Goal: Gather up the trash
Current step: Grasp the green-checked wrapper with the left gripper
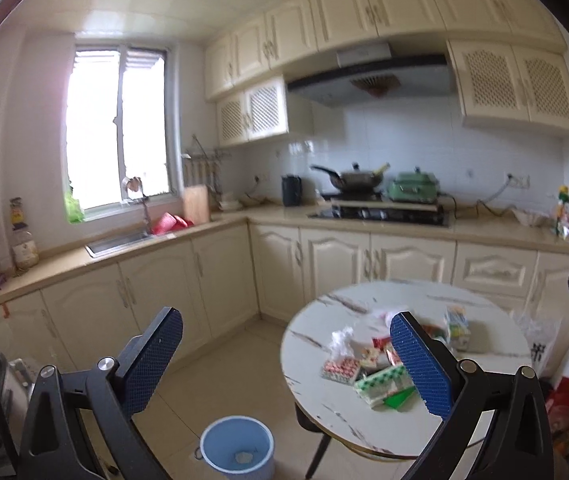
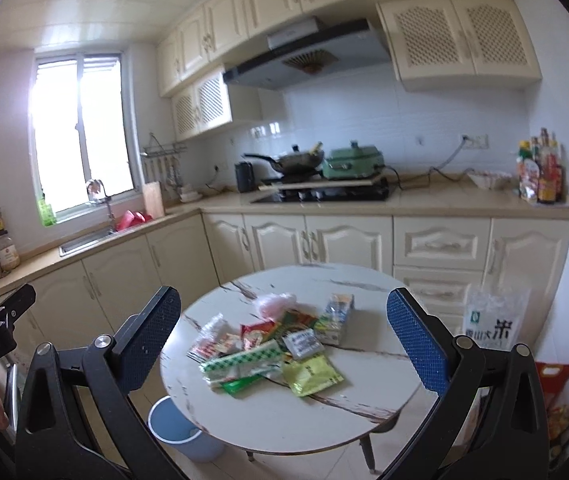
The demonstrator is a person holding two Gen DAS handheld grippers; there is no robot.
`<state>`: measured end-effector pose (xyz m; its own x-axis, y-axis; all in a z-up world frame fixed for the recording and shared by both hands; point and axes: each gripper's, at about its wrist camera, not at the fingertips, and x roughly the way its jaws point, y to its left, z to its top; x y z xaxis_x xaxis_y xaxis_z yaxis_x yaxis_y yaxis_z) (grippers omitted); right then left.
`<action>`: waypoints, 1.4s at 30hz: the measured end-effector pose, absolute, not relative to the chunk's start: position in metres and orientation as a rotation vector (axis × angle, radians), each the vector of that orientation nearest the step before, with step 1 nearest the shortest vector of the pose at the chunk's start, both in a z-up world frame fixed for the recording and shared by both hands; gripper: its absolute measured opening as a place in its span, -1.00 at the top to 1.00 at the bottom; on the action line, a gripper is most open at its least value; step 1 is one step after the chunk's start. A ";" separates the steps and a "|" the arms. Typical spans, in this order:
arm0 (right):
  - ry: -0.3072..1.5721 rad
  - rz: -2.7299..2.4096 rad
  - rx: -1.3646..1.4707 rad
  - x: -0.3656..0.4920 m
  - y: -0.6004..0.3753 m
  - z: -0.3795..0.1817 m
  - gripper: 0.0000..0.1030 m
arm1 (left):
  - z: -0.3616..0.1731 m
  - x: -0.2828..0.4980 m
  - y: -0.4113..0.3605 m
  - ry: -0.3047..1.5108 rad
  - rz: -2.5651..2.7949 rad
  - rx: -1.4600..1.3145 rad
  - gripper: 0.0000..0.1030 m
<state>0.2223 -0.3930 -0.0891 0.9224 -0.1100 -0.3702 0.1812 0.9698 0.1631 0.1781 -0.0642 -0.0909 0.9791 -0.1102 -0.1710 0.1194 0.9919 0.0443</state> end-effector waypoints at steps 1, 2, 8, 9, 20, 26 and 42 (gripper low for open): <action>0.391 -0.162 0.206 0.229 -0.401 -0.098 -1.00 | -0.094 0.197 -0.069 0.210 -0.153 0.065 -0.99; 0.411 -0.170 0.210 0.234 -0.406 -0.107 -1.00 | -0.099 0.210 -0.072 0.243 -0.191 0.070 -0.99; 0.562 -0.203 0.241 0.274 -0.437 -0.164 -1.00 | -0.137 0.307 -0.103 0.445 -0.364 0.144 -0.99; 0.588 -0.206 0.248 0.280 -0.441 -0.174 -1.00 | -0.142 0.322 -0.108 0.474 -0.393 0.160 -0.99; 0.805 -0.150 0.285 0.340 -0.456 -0.261 -1.00 | -0.177 0.445 -0.182 0.651 -0.564 0.423 -0.99; 0.852 -0.126 0.294 0.357 -0.454 -0.283 -1.00 | -0.199 0.484 -0.201 0.673 -0.581 0.465 -0.99; 0.910 -0.092 0.252 0.373 -0.447 -0.299 -1.00 | -0.193 0.497 -0.189 0.732 -0.641 0.289 -0.12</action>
